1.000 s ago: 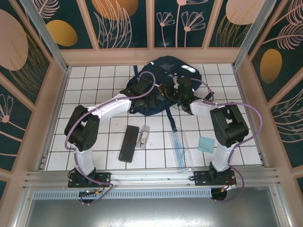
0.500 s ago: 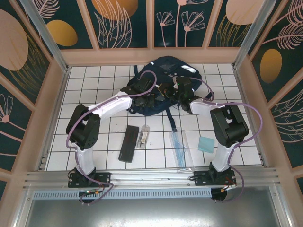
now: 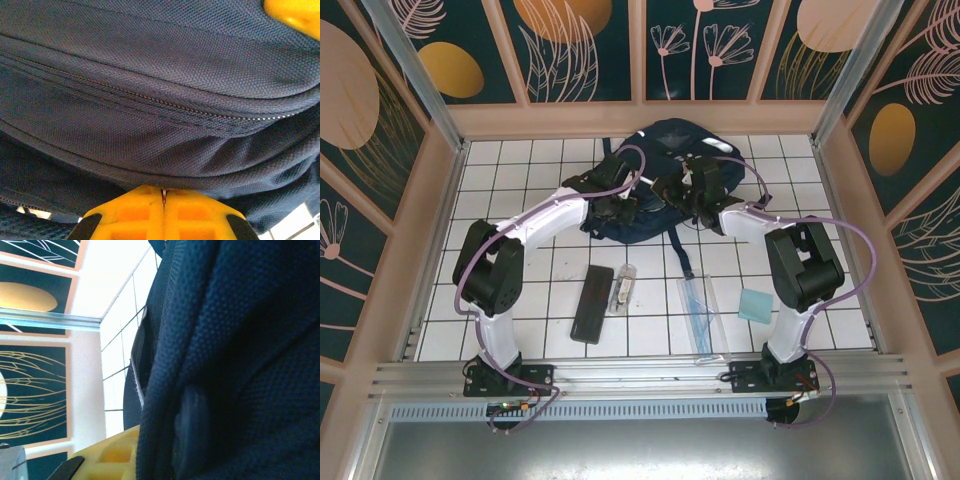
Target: Pack books, pencil case, and school supplies into a backpack
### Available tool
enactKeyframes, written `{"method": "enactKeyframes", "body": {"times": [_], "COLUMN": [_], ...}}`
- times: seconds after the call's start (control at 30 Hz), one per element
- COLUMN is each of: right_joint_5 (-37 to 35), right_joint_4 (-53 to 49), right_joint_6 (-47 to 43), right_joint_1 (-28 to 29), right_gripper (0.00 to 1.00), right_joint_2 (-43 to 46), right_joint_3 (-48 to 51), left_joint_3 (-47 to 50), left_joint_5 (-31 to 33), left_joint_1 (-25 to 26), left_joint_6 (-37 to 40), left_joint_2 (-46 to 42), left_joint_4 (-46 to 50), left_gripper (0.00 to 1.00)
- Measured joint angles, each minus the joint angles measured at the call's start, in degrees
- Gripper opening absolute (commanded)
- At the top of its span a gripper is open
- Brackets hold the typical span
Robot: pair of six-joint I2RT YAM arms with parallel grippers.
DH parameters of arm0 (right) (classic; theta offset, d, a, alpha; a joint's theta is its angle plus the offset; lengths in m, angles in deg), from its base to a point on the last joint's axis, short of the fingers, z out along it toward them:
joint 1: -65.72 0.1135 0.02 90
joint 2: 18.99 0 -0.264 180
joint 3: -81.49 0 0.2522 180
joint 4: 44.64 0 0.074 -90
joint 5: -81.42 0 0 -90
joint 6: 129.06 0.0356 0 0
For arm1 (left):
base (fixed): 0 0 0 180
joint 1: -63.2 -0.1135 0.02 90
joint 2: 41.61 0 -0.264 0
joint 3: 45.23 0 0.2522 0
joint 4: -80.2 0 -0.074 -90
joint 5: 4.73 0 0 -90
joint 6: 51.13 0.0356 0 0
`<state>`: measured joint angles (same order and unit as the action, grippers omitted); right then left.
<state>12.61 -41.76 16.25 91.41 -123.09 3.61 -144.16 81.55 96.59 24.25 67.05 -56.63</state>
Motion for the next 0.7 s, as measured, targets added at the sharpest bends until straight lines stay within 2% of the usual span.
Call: {"method": "enactKeyframes", "body": {"times": [0.3,0.53,0.67,0.7], "right_joint_5": [-1.7,-3.1,-3.2,-3.1], "right_joint_4": [-3.3,-7.0,-7.5,-7.6], "right_joint_6": [-5.3,-9.5,-10.5,-10.7], "right_joint_1": [0.6,0.5,0.4,0.3], "right_gripper": [0.0,0.0,0.0,0.0], "right_joint_2": [0.2,0.2,0.2,0.2], "right_joint_3": [-1.7,-1.7,-1.7,-1.7], "left_joint_3": [-6.7,-5.6,-2.3,-1.6], "left_joint_5": [-7.8,-0.4,1.4,1.2], "left_joint_1": [-3.8,-4.8,-5.1,-5.0], "left_joint_6": [1.3,6.7,7.7,7.7], "left_joint_2": [0.0,0.0,0.0,0.0], "left_joint_4": [8.5,9.1,8.9,8.8], "left_gripper": [0.0,0.0,0.0,0.1]}}
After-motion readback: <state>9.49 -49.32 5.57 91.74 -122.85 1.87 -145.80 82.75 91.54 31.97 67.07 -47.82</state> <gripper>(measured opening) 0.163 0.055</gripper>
